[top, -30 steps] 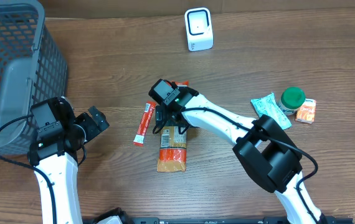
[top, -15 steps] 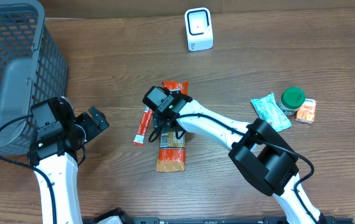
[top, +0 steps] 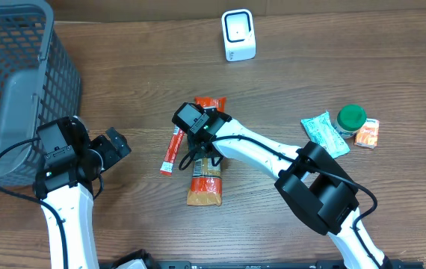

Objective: Scan the item barcode
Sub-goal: 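Grasp the spaghetti pack with the right gripper and drag it right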

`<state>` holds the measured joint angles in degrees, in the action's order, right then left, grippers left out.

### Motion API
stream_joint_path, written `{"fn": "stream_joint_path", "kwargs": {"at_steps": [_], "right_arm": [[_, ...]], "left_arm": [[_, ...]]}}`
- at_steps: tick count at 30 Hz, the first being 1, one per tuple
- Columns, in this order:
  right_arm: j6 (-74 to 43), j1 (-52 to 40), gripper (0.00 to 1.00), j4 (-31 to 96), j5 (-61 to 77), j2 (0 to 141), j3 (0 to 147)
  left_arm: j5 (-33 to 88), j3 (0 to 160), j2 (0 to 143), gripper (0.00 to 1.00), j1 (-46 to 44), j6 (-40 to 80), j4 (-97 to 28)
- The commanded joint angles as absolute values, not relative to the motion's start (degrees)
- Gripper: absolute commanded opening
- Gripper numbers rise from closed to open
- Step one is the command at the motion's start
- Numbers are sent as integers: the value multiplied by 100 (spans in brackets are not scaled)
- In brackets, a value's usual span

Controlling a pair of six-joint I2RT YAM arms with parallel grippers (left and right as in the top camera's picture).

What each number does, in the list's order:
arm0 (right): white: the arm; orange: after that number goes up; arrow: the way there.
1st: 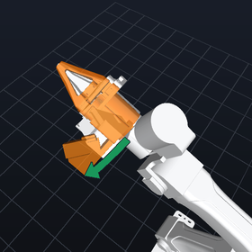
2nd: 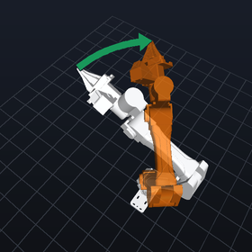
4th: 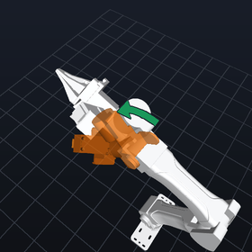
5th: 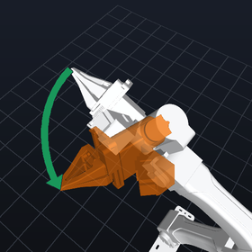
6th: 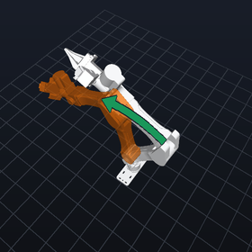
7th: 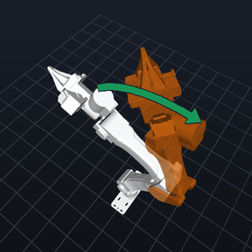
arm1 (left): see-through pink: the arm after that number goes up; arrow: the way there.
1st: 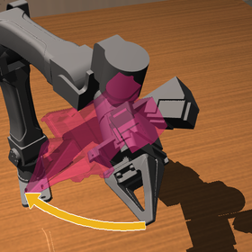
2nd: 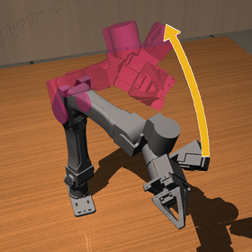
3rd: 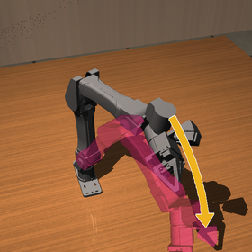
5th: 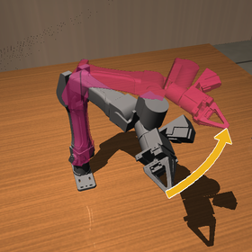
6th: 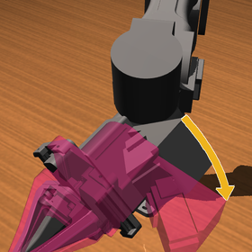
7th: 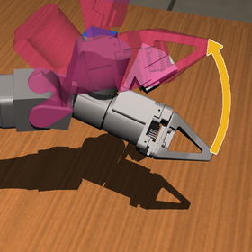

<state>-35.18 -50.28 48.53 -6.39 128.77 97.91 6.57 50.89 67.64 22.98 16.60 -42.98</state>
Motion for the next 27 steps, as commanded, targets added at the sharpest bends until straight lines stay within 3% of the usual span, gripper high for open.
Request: {"fn": "stream_joint_path", "kwargs": {"at_steps": [1, 5, 8, 13, 19, 27], "right_arm": [[-2600, -5013, 69, 4936, -596, 13010, 9810], [-1549, -4945, 72, 5389, -604, 12997, 10018], [-915, -4847, 66, 5909, -838, 12997, 10186], [248, -4716, 67, 6667, -1269, 12997, 10197], [351, -4519, 70, 7017, -2056, 12997, 10197], [346, -4405, 75, 6879, -810, 12999, 10197]], "left_arm": [[587, 5168, 6794, 99, 2314, 1737, -4283], [587, 5168, 6794, 100, 2314, 1737, -4283], [587, 5168, 6794, 100, 2314, 1737, -4283], [587, 5168, 6794, 100, 2314, 1737, -4283], [585, 5168, 6794, 100, 2314, 1737, -4283], [582, 5168, 6794, 100, 2314, 1737, -4283]]}}
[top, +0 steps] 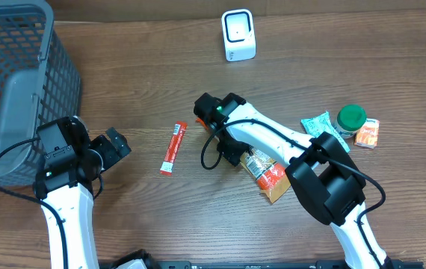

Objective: Scan the item barcode
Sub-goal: 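Grasp the spaghetti pack with the right gripper and drag it right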

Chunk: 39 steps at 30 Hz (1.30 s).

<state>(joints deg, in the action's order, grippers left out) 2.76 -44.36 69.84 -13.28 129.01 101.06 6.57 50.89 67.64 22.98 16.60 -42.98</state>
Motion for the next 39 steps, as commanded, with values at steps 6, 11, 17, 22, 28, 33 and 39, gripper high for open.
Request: {"fn": "stream_joint_path", "kwargs": {"at_steps": [6, 11, 17, 22, 28, 33, 39], "right_arm": [[351, -4405, 89, 6746, -504, 12999, 10195], [351, -4405, 95, 6650, -504, 12999, 10195], [353, -4407, 95, 6416, -499, 12999, 10047], [502, -4390, 91, 6062, -550, 12999, 9662], [499, -4375, 77, 5841, -545, 12999, 9483], [499, -4375, 96, 5767, -569, 12999, 9485], [497, -4375, 74, 5660, -676, 12999, 9489]], "left_arm": [[582, 5168, 6794, 100, 2314, 1737, -4283], [580, 5168, 6794, 100, 2314, 1737, -4283], [580, 5168, 6794, 99, 2314, 1737, -4283], [580, 5168, 6794, 100, 2314, 1737, -4283], [580, 5168, 6794, 100, 2314, 1737, -4283], [580, 5168, 6794, 100, 2314, 1737, -4283], [580, 5168, 6794, 100, 2314, 1737, -4283]]}}
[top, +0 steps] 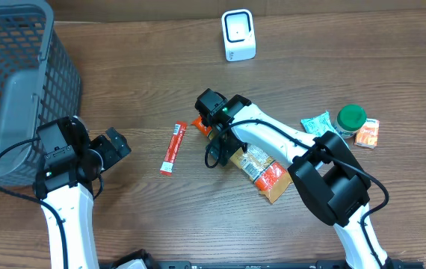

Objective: Scan the item barcode
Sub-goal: 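Grasp the spaghetti pack with the right gripper and drag it right, then lift the spaghetti pack and carry it up toward the white scanner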

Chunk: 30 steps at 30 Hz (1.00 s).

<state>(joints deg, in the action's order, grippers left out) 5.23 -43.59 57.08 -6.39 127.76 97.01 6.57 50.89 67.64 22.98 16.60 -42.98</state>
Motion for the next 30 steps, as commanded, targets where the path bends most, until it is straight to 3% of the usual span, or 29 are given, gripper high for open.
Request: {"fn": "stream_joint_path", "kwargs": {"at_steps": [1, 3, 6, 8, 13, 21, 30], "right_arm": [[497, -4375, 65, 5662, -676, 12999, 9489], [495, -4375, 47, 5664, -663, 12999, 9489], [495, -4375, 45, 5708, -405, 12999, 9489], [497, -4375, 39, 5708, -390, 12999, 9489], [480, -4375, 6, 5725, -390, 12999, 9529], [1, -4375, 4, 6270, -558, 12645, 10114], [1, -4375, 4, 6357, -941, 11139, 10204]], "left_arm": [[580, 5168, 6794, 99, 2314, 1737, -4283], [580, 5168, 6794, 100, 2314, 1737, -4283], [580, 5168, 6794, 100, 2314, 1737, -4283], [580, 5168, 6794, 100, 2314, 1737, -4283], [582, 5168, 6794, 100, 2314, 1737, -4283], [580, 5168, 6794, 100, 2314, 1737, -4283], [580, 5168, 6794, 99, 2314, 1737, -4283]]}}
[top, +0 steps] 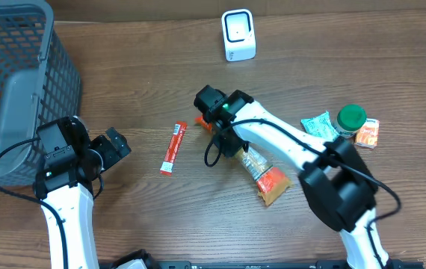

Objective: Scan the item barcode
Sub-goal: 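Lift the spaghetti pack and carry it up toward the white scanner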

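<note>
The snack bag [264,176], clear with an orange lower end, hangs slanted at the table's middle. Its upper end runs under my right gripper [235,149], which appears shut on it; the arm hides the fingertips. The white barcode scanner [238,35] stands at the back centre, well away from the bag. My left gripper [110,148] stays at the left beside the basket, open with nothing in it.
A grey mesh basket [19,75] fills the back left. A red stick packet [173,147] lies left of the bag. A teal packet [323,131], a green-lidded jar [351,117] and a small orange packet [368,133] sit at the right.
The bag's orange end has swung slightly lower and nearer the front edge. The right arm's elbow has shifted to the lower right. The left arm has not moved.
The bag first lay lengthwise at the table's middle with my right gripper over its upper part. Then it was turned aslant to the right, held by its upper end. It has stayed in that grip with small shifts. The left arm has kept still.
</note>
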`<state>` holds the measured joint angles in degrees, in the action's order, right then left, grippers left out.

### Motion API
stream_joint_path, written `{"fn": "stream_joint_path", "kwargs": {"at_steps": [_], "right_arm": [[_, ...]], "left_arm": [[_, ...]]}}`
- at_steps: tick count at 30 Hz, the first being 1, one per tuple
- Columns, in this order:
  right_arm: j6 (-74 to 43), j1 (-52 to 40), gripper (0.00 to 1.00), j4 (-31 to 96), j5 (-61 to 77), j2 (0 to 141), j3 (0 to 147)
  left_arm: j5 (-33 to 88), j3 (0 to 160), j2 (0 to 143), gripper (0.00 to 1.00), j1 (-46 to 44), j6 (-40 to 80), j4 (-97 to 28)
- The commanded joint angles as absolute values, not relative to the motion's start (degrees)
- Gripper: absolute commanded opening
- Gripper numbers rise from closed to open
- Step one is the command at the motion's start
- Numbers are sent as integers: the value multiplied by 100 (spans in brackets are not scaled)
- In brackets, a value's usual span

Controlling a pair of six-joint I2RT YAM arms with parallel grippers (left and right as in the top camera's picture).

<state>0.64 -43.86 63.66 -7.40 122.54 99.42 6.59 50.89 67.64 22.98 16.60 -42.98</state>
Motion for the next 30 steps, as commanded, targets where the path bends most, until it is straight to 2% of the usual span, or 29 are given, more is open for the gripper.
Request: {"fn": "stream_joint_path", "kwargs": {"at_steps": [1, 9, 17, 24, 27, 30], "right_arm": [[1, -4375, 4, 6366, -939, 10975, 10204], [3, -4375, 4, 6440, -1411, 10068, 10204], [49, -4375, 4, 6464, -1763, 9988, 10202], [825, -4375, 3, 6326, -3190, 9985, 10252], [858, -4329, 3, 6208, -4029, 9988, 10543], [1133, -4206, 3, 6007, -4233, 9988, 11085]], "left_arm": [[580, 5168, 6794, 100, 2314, 1737, -4283], [580, 5168, 6794, 100, 2314, 1737, -4283], [580, 5168, 6794, 100, 2314, 1737, -4283], [580, 5168, 6794, 100, 2314, 1737, -4283], [580, 5168, 6794, 100, 2314, 1737, -4283], [580, 5168, 6794, 100, 2314, 1737, -4283]]}}
